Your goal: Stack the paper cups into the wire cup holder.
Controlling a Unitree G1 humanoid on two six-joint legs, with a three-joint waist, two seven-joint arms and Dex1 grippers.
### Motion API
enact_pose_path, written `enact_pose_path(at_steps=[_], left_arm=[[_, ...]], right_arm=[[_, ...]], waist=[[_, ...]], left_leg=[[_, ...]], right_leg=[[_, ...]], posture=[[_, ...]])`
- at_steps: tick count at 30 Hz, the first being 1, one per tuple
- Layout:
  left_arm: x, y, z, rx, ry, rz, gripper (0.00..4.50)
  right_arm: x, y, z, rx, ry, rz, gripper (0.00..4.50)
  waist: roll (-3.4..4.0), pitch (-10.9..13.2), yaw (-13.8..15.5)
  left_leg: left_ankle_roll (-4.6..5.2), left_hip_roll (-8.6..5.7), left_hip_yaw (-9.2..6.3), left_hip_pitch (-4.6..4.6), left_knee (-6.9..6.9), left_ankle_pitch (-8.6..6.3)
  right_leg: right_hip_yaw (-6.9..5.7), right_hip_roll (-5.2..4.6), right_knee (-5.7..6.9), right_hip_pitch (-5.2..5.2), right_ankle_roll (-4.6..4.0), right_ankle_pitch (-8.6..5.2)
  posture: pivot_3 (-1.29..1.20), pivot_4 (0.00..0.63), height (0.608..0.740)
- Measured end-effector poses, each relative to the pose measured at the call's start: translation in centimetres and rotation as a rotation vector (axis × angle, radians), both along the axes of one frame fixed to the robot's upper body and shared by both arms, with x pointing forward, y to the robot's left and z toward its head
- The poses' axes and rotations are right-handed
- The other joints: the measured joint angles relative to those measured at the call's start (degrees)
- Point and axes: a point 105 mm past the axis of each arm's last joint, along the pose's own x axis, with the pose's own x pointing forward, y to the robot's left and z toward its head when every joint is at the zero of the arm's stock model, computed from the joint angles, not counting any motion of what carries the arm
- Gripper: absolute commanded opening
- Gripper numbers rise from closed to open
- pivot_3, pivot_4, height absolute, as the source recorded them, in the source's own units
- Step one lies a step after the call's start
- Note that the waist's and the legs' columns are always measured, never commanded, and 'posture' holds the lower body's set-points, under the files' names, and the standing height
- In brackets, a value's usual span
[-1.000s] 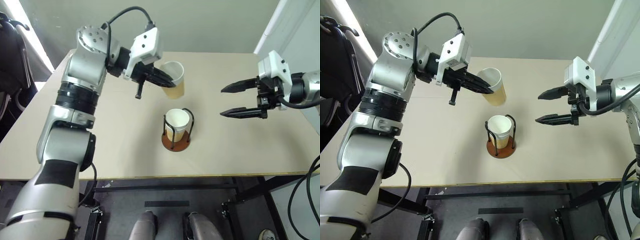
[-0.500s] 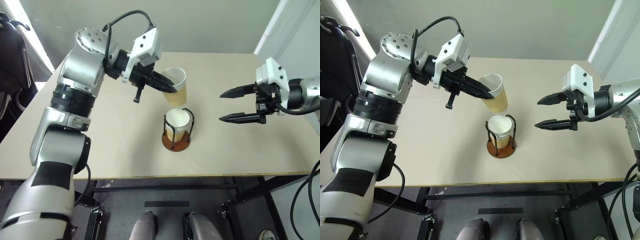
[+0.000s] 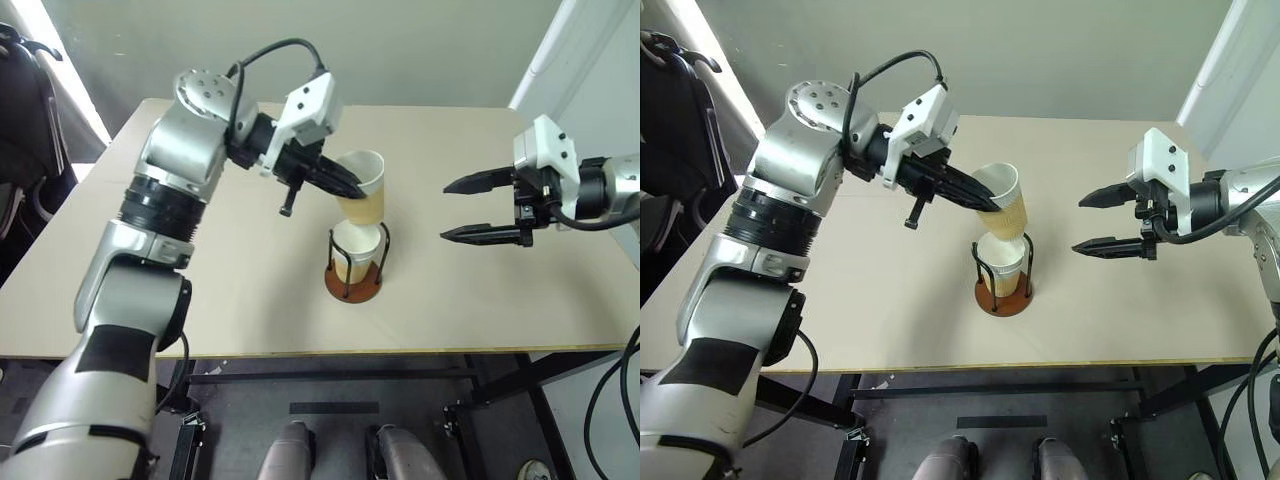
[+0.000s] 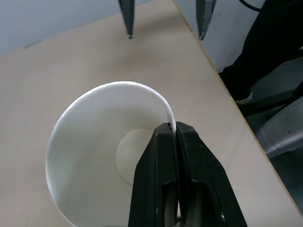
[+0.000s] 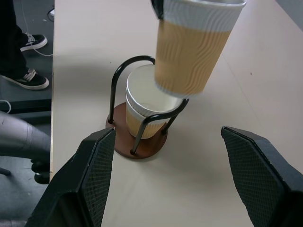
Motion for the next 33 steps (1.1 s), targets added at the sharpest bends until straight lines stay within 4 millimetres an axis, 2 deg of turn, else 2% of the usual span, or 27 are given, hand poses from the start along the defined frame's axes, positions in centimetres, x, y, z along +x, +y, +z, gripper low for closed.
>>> enact_pose_path(at_steps=[22, 29, 33], left_arm=[[-0.1, 0.5, -0.7, 0.04, 0.006, 0.008, 0.01], [-0.2, 0.6, -2.2, 0.054, 0.038, 0.001, 0.01], [-0.2, 0.5, -2.2, 0.056, 0.037, -0.001, 0.01]], right_arm=[[0.0, -0.3, -0.1, -0.006, -0.001, -0.016, 3.6], [0.0, -0.4, -0.2, -0.006, 0.003, -0.018, 3.6], [0.0, -0.4, -0.2, -0.006, 0.002, -0.019, 3.6]], waist=[[0.0, 0.0, 0.1], [0.0, 0.0, 0.1], [0.0, 0.0, 0.1]], left_leg=[[0.01, 0.0, 0.0, 0.01, 0.01, 0.0], [0.01, 0.0, 0.0, 0.03, 0.01, 0.0], [0.01, 0.0, 0.0, 0.04, 0.01, 0.0]], right_leg=[[0.0, 0.0, -0.03, 0.04, 0.02, 0.01], [0.0, 0.0, -0.03, 0.05, 0.03, 0.01], [0.0, 0.0, -0.04, 0.07, 0.03, 0.02]], posture=[[0.0, 0.15, 0.74], [0.0, 0.15, 0.74], [0.0, 0.15, 0.74]])
